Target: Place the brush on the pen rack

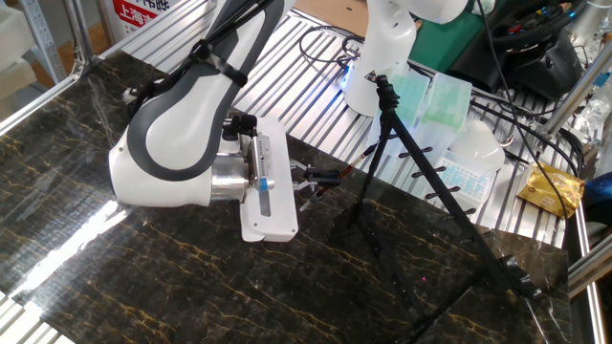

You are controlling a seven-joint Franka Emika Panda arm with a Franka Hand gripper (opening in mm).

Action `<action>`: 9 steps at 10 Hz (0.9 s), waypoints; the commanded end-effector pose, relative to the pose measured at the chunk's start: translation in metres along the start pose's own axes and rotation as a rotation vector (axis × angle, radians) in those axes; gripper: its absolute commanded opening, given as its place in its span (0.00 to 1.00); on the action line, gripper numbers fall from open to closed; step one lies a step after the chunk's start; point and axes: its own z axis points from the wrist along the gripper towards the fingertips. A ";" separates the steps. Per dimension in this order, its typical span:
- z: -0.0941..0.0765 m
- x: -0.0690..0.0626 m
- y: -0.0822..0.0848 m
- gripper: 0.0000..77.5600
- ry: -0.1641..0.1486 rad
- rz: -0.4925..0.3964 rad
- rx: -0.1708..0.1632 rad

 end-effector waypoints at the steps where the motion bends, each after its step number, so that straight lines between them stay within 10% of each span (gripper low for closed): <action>1: -0.003 0.000 0.003 0.03 0.008 -0.003 -0.024; 9: -0.004 0.000 0.007 0.03 0.034 0.009 -0.048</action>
